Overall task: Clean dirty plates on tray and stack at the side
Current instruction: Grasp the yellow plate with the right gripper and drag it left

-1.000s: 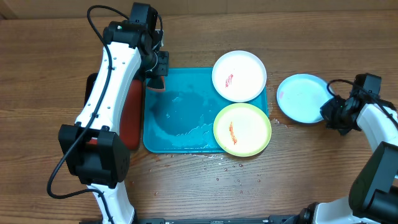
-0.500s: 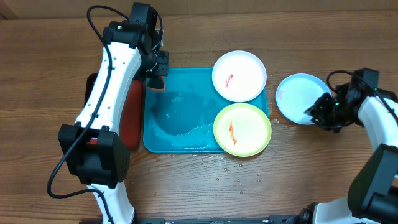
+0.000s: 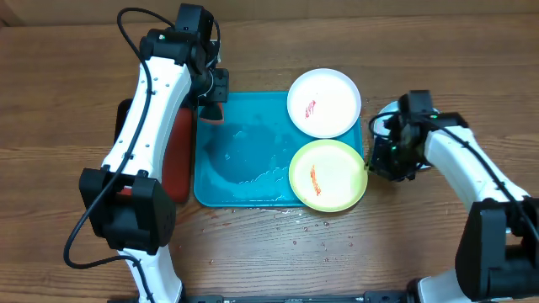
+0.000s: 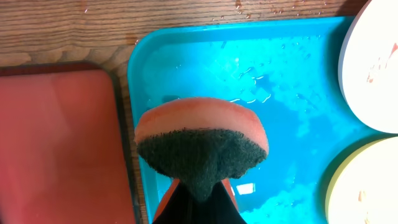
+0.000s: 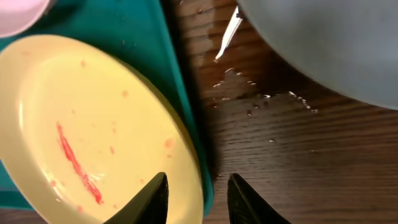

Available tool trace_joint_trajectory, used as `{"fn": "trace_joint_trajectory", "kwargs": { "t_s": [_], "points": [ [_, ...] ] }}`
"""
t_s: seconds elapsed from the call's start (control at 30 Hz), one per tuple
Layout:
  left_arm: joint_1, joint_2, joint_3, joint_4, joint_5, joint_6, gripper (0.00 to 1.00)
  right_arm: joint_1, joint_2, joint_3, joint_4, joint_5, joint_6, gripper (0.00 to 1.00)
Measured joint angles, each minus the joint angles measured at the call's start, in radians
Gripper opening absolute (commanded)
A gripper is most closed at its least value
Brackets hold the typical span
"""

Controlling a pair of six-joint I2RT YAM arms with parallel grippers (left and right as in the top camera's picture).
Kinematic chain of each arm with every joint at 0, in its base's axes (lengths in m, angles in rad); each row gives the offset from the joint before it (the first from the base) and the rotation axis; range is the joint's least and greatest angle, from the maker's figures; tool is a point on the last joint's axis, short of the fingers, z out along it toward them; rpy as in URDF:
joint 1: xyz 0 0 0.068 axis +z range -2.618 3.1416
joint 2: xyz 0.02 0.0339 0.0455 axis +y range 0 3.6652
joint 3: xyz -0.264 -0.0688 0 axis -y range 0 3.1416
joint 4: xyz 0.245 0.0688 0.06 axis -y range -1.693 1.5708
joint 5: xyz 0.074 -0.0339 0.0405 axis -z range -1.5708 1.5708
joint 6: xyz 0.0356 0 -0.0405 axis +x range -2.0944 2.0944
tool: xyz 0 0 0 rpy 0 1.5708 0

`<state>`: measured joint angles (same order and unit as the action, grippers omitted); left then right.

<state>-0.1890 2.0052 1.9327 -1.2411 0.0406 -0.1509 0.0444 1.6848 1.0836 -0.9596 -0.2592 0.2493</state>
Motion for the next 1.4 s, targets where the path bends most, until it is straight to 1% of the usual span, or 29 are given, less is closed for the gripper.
{"fn": "trace_joint_trajectory", "kwargs": {
  "t_s": [0.07, 0.13, 0.33, 0.43, 0.73, 0.93, 1.2, 1.3, 1.4],
  "points": [
    [0.0, 0.0, 0.0, 0.0, 0.0, 0.0, 0.04, 0.033, 0.0, -0.019, 0.03, 0.022, 0.0, 0.33],
    [0.0, 0.0, 0.0, 0.0, 0.0, 0.0, 0.04, 0.044, 0.0, -0.039, 0.052, 0.032, -0.002, 0.29],
    [0.0, 0.0, 0.0, 0.0, 0.0, 0.0, 0.04, 0.049, 0.0, -0.08, 0.072, 0.05, -0.007, 0.22],
    [0.0, 0.0, 0.0, 0.0, 0.0, 0.0, 0.05, 0.049, 0.0, -0.092, 0.087, 0.05, -0.006, 0.16],
    [0.0, 0.0, 0.0, 0.0, 0.0, 0.0, 0.04, 0.055, 0.0, -0.098, 0.098, 0.028, -0.009, 0.04],
    [0.0, 0.0, 0.0, 0.0, 0.0, 0.0, 0.04, 0.055, 0.0, -0.098, 0.099, 0.004, -0.01, 0.04],
    [0.0, 0.0, 0.0, 0.0, 0.0, 0.0, 0.04, 0.067, 0.0, -0.098, 0.099, -0.112, -0.005, 0.04],
    [0.0, 0.0, 0.0, 0.001, 0.0, 0.0, 0.04, 0.11, 0.0, -0.098, 0.121, -0.14, 0.029, 0.04],
    [0.0, 0.0, 0.0, 0.005, 0.0, 0.0, 0.04, 0.176, 0.0, -0.103, 0.209, -0.156, 0.098, 0.04]
  ]
}}
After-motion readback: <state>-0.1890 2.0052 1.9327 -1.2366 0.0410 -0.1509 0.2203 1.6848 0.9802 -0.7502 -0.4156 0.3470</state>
